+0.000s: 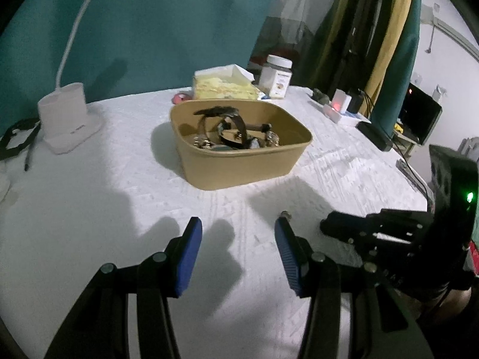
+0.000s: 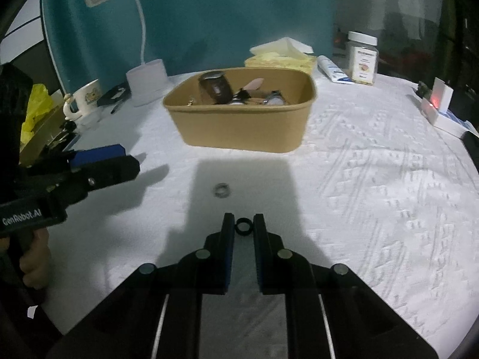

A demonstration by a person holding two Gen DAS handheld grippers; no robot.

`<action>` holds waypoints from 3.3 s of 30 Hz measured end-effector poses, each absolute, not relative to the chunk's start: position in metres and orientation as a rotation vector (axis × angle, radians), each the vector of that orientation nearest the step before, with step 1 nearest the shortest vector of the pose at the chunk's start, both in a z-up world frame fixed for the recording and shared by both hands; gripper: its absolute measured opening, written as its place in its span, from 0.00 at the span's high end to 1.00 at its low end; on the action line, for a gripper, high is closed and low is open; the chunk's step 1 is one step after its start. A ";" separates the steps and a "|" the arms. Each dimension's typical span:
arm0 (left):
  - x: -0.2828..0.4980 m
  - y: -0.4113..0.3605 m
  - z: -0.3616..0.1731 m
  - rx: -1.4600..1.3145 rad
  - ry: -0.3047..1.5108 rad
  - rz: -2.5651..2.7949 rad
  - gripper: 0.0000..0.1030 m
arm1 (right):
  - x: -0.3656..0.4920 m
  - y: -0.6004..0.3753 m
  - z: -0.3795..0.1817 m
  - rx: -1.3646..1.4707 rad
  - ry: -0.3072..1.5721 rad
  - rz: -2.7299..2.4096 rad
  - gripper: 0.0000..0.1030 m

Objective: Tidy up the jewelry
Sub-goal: 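Move the left gripper down to the small silver ring on the table, then close the left gripper on the silver ring and lift it, then carry the ring into the tan tray with the left gripper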

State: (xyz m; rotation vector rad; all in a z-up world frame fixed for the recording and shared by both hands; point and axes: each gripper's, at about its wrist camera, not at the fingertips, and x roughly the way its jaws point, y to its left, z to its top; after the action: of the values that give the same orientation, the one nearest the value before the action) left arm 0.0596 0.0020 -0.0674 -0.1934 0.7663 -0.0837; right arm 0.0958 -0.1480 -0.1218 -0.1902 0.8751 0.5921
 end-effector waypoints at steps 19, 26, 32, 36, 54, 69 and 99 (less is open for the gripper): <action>0.105 -0.056 -0.086 -0.037 0.856 -0.140 0.53 | 0.122 -0.212 -0.116 -0.094 0.861 0.513 0.89; 0.116 -0.064 -0.092 -0.015 0.893 -0.143 0.67 | 0.127 -0.220 -0.117 -0.068 0.863 0.511 0.89; 0.119 -0.070 -0.092 0.028 0.895 -0.126 0.81 | 0.128 -0.220 -0.117 -0.062 0.860 0.516 0.89; 0.118 -0.070 -0.092 0.029 0.894 -0.142 0.89 | 0.129 -0.220 -0.118 -0.064 0.859 0.516 0.89; 0.103 -0.055 -0.072 -0.019 0.812 -0.164 0.89 | 0.127 -0.205 -0.107 -0.097 0.832 0.519 0.89; 0.101 -0.001 -0.039 -0.078 0.709 -0.101 0.89 | 0.148 -0.161 -0.071 -0.150 0.759 0.554 0.89; 0.168 0.047 -0.022 -0.094 0.630 -0.056 0.89 | 0.245 -0.104 -0.066 -0.150 0.725 0.616 0.89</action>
State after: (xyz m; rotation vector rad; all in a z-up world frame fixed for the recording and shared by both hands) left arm 0.1685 0.0472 -0.0217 -0.0935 0.6302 -0.0564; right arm 0.2454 -0.1042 -0.0656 -0.1501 0.7248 0.6155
